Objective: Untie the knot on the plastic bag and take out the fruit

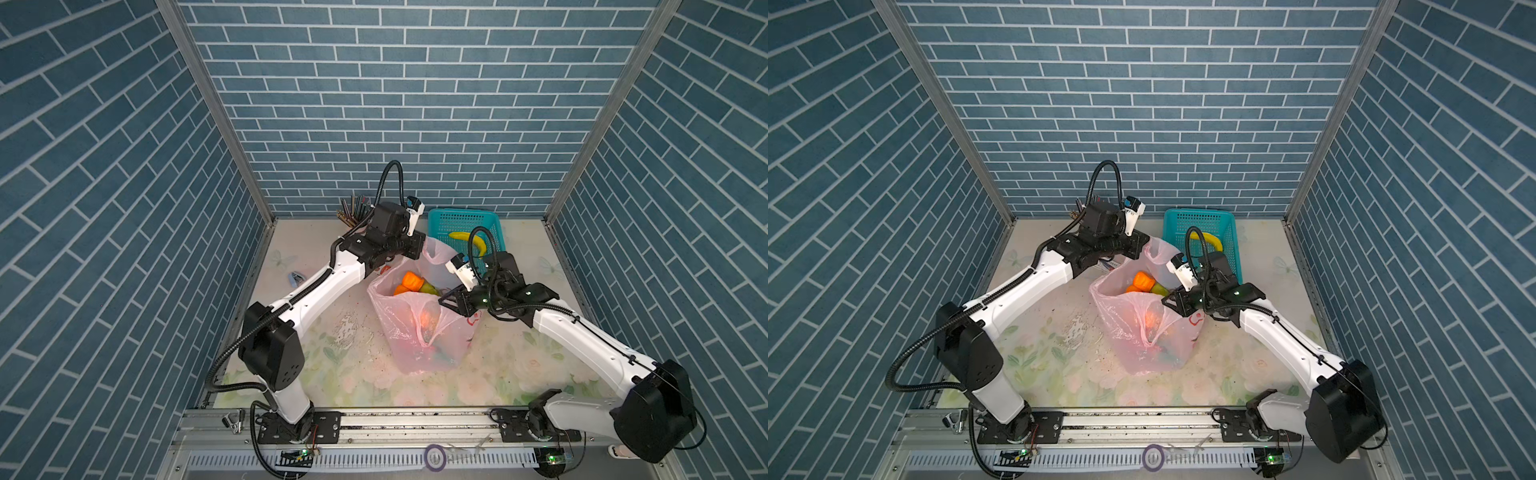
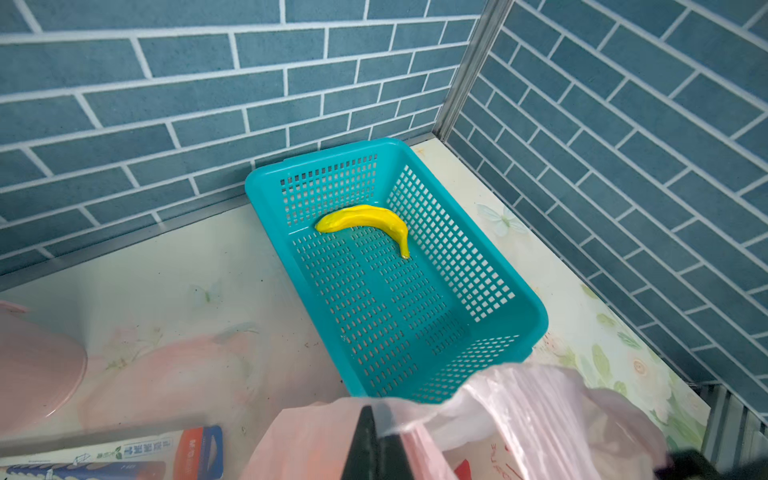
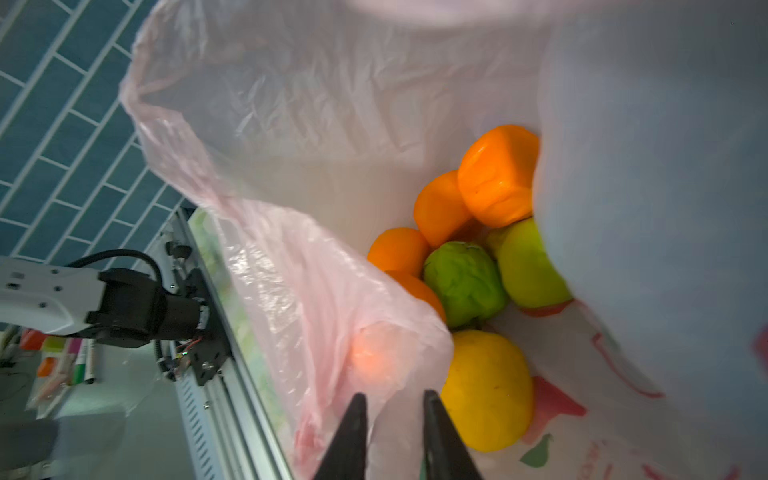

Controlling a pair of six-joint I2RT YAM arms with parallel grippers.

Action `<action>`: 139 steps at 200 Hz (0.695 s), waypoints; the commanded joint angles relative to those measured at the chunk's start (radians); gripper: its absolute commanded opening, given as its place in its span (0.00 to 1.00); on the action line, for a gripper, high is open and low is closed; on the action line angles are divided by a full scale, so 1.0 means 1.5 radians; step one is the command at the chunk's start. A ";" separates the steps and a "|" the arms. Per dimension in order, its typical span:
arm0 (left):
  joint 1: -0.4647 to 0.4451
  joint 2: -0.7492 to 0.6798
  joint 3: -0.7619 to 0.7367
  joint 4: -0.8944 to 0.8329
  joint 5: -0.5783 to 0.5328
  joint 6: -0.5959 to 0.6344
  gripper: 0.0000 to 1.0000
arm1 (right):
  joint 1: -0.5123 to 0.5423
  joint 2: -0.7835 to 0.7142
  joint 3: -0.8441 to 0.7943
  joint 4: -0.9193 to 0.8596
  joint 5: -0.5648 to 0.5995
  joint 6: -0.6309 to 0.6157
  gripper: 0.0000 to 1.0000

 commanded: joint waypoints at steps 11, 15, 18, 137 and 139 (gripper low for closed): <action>0.030 0.049 0.044 0.003 -0.021 -0.032 0.00 | 0.062 -0.033 -0.038 -0.047 -0.069 -0.009 0.07; 0.032 0.054 0.049 0.005 -0.024 -0.033 0.00 | 0.072 -0.035 -0.047 -0.048 -0.071 -0.005 0.06; 0.033 0.058 0.052 0.005 -0.025 -0.033 0.00 | 0.080 -0.037 -0.053 -0.049 -0.072 -0.002 0.06; 0.076 0.150 0.049 0.041 -0.034 -0.064 0.33 | 0.235 0.015 -0.155 -0.035 -0.063 0.053 0.06; 0.076 0.148 0.045 0.043 -0.032 -0.064 0.36 | 0.236 0.015 -0.150 -0.036 -0.058 0.053 0.07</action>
